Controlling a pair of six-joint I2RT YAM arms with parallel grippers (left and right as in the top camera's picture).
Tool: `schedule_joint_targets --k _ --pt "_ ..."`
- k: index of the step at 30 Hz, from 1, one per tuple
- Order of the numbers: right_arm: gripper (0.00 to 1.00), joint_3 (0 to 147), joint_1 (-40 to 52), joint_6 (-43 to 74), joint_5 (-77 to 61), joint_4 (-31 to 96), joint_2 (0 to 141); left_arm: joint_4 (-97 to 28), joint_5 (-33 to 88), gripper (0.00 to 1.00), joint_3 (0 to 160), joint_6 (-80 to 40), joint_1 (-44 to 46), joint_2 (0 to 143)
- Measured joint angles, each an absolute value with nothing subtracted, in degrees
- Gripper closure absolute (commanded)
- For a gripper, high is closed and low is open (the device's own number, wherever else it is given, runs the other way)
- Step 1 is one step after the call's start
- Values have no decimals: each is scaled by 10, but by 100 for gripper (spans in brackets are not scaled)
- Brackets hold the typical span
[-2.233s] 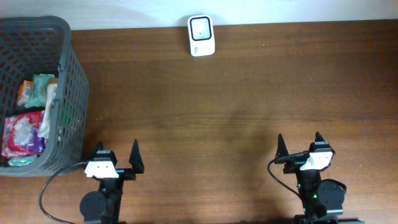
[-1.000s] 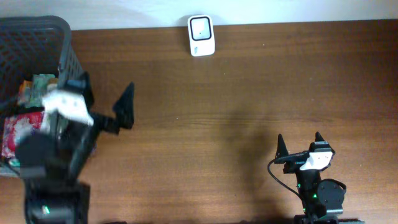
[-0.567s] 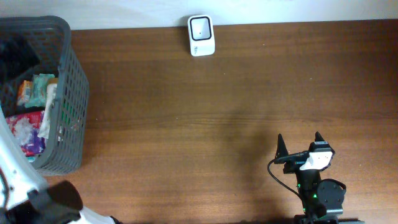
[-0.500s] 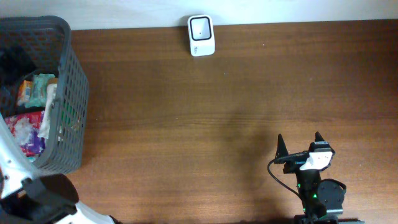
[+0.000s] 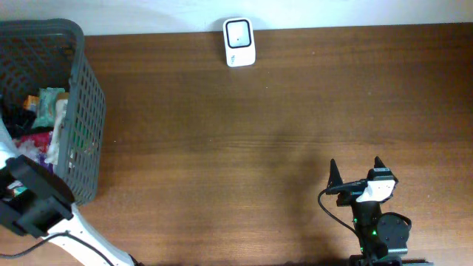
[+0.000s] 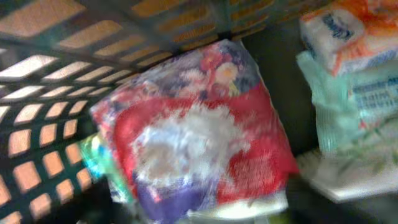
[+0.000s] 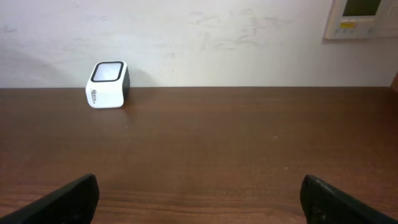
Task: Scan the item barcode
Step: 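Reach left gripper into basket and grasp the pink-purple package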
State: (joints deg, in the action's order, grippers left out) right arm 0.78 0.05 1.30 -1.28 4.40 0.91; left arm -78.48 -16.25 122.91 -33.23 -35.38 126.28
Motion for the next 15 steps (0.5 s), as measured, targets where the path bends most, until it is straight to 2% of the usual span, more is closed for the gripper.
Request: schedule_joint_targets --k 5,8,9,14,15 --pt "1 8 1 13 -13 44 9 -747 -170 23 1229 -335 -348 1308" --pt "1 8 1 13 -13 44 9 -733 -170 31 1229 -335 -333 1335" --pt "1 8 1 13 -13 44 9 -731 -170 36 1229 -335 -329 1344" --pt "1 8 1 13 -13 44 9 -759 -176 89 1229 -338 -326 1355" --pt "1 8 1 13 -13 44 9 -768 -184 94 1229 -338 -326 1355"
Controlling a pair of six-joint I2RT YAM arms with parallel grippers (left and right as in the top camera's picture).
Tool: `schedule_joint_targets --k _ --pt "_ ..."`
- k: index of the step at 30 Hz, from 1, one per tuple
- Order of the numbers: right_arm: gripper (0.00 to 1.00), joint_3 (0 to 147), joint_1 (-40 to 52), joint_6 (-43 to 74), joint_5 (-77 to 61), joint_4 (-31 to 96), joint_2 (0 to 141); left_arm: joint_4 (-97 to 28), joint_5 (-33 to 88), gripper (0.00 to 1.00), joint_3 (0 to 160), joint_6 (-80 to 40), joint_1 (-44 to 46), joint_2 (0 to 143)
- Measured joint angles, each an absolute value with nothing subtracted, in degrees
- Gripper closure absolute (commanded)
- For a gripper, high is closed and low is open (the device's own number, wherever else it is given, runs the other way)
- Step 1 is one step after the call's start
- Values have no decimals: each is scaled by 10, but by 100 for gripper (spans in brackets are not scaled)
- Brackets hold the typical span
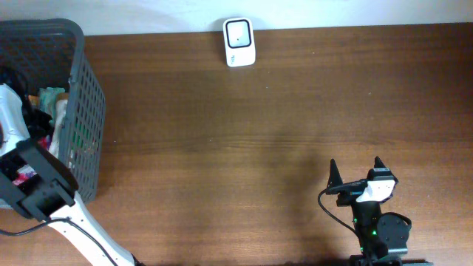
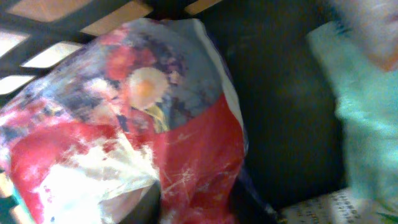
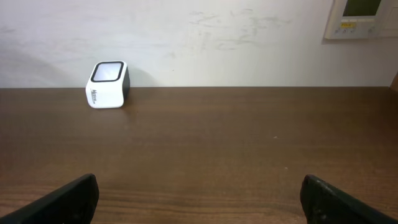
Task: Scan the item barcode
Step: 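Reach left gripper into basket and grasp the pink-purple package, then carry the pink package to table center and release it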
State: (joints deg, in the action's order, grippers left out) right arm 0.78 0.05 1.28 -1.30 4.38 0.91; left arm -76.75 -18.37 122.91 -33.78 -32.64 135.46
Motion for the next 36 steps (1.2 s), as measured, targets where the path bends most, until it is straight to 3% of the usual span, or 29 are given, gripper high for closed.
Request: schedule_joint_targets --k 2,5,9,15,24,29,30,36 --pt "1 8 1 13 -13 44 9 -794 -203 100 1236 -338 -326 1355" --pt "1 8 1 13 -13 44 9 -865 -244 100 1270 -337 -327 1356" --pt "1 8 1 13 -13 44 9 -948 -245 100 1444 -336 -331 1361" --pt "1 8 1 13 -13 44 9 -955 -75 100 1770 -337 -332 1361" --pt "1 8 1 13 -13 44 9 -814 211 100 1790 -337 -293 1248" --pt "1 8 1 13 -13 44 9 -813 271 100 1792 -315 -146 1213" --pt "1 8 1 13 -13 44 9 -819 264 100 1784 -302 -83 1214" --pt "1 8 1 13 -13 44 9 -840 62 100 1625 -233 168 1219"
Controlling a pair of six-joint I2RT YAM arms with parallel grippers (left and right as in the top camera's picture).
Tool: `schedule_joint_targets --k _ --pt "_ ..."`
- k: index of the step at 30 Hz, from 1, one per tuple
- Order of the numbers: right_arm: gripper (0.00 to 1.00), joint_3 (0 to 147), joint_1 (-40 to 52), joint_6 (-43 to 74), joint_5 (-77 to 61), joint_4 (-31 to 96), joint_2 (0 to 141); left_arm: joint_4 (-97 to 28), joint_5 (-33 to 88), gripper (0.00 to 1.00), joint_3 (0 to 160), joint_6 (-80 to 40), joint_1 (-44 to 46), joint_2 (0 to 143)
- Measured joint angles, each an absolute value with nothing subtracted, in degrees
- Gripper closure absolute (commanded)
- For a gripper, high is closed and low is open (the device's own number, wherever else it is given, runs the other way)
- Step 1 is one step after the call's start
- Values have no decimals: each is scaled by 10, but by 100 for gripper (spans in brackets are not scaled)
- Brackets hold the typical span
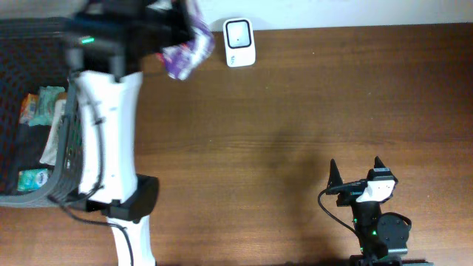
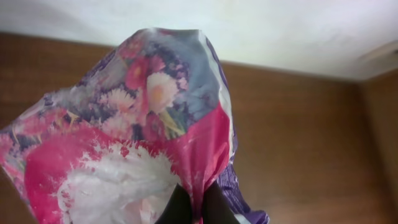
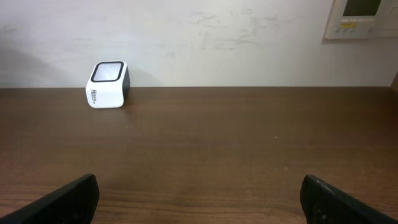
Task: Scan the item barcode
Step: 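Carry the pink package to table center and release it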
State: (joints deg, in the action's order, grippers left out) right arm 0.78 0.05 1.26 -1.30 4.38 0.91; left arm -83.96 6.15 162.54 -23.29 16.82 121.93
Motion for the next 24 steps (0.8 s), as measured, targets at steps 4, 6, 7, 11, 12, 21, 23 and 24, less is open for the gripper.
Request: schedule_joint_targets --k 4,6,7,11,12,21,23,24 --pt "1 8 1 13 -13 44 9 -735 -34 100 1366 -222 283 1216" --pt "1 8 1 13 -13 44 9 -663 -44 100 1260 -220 323 1221" --pt "1 8 1 13 -13 44 9 -632 -48 100 1222 -220 335 1220" --pt "1 8 1 13 -13 44 9 -512 -56 40 1070 -217 396 1223" --pt "1 8 1 13 -13 44 9 -506 -59 28 1057 -215 404 1223" --pt "2 8 1 13 -13 44 9 -552 -65 8 1213 -214 360 1210" --pt "1 8 1 13 -13 44 9 -593 -65 7 1265 -214 327 1181" --pt "1 8 1 13 -13 44 9 -610 -65 6 1291 -214 301 1158"
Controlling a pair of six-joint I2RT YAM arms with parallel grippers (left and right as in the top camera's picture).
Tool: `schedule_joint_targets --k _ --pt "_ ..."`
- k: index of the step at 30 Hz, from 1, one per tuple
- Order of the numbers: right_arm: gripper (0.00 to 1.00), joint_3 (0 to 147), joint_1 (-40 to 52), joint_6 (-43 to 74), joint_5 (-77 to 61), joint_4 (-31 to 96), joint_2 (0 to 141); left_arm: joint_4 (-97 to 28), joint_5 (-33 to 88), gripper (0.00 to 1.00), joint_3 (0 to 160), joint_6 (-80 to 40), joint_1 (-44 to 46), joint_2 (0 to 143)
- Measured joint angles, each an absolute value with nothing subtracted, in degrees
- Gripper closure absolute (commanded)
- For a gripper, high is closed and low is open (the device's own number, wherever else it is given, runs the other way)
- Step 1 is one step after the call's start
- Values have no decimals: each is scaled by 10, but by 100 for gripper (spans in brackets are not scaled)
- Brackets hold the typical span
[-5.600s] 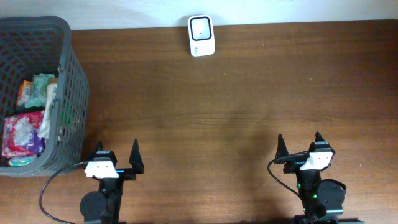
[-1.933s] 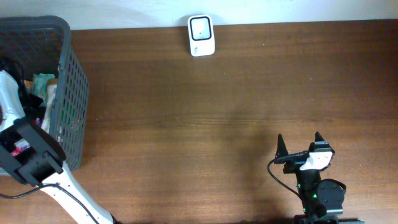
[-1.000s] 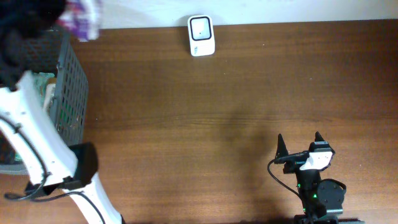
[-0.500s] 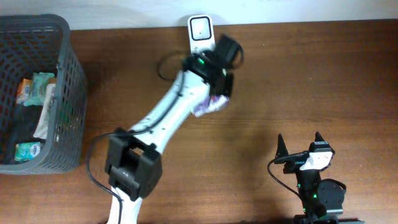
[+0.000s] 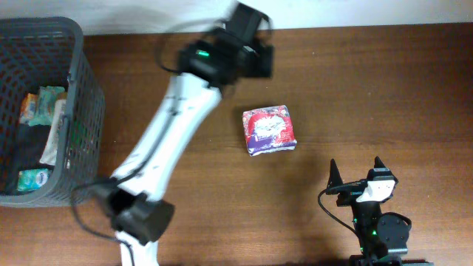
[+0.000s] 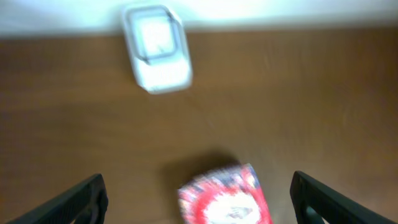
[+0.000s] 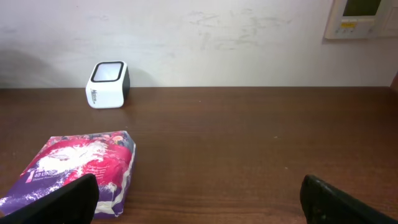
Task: Scan the item barcode
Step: 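Carry the pink package to table center and release it, then return left gripper to basket and grasp the white tube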
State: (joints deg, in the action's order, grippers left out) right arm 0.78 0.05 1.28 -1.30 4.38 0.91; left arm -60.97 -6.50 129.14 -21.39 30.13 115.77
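Observation:
The item, a red and purple flowered packet [image 5: 270,131], lies flat on the brown table, apart from both grippers; it also shows as the packet [image 6: 224,196] and the packet [image 7: 74,165]. The white barcode scanner [image 6: 157,56] stands at the table's back edge by the wall, seen too as the scanner [image 7: 107,84]; in the overhead view my left arm hides it. My left gripper [image 6: 198,190] hangs open high above the table, between scanner and packet. My right gripper [image 5: 356,168] stays open and empty at the front right, low over the table.
A grey mesh basket [image 5: 83,96] with several other packets stands at the far left. The wall runs along the table's back edge, with a white panel [image 7: 364,18] on it at the right. My left arm [image 5: 174,125] stretches across the table from the front left.
My left gripper held the packet up beside the scanner; now it is open and the packet lies on the table right of centre. The right arm is unchanged.
My left gripper was down in the basket over the flowered packet, then close on it. Later it held the packet up out of the basket, near the scanner. Now the packet lies released on the table. The right gripper stayed open and still throughout.

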Motion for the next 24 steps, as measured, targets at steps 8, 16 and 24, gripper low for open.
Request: schedule_joint_targets --k 8,16,24 --pt "1 8 1 13 -13 44 9 -712 -74 1 1349 -247 -76 1006" --pt "1 8 1 13 -13 44 9 -813 -71 4 1349 -172 -332 1079" --pt "1 8 1 13 -13 44 9 -858 -32 0 1348 -5 -338 1246"
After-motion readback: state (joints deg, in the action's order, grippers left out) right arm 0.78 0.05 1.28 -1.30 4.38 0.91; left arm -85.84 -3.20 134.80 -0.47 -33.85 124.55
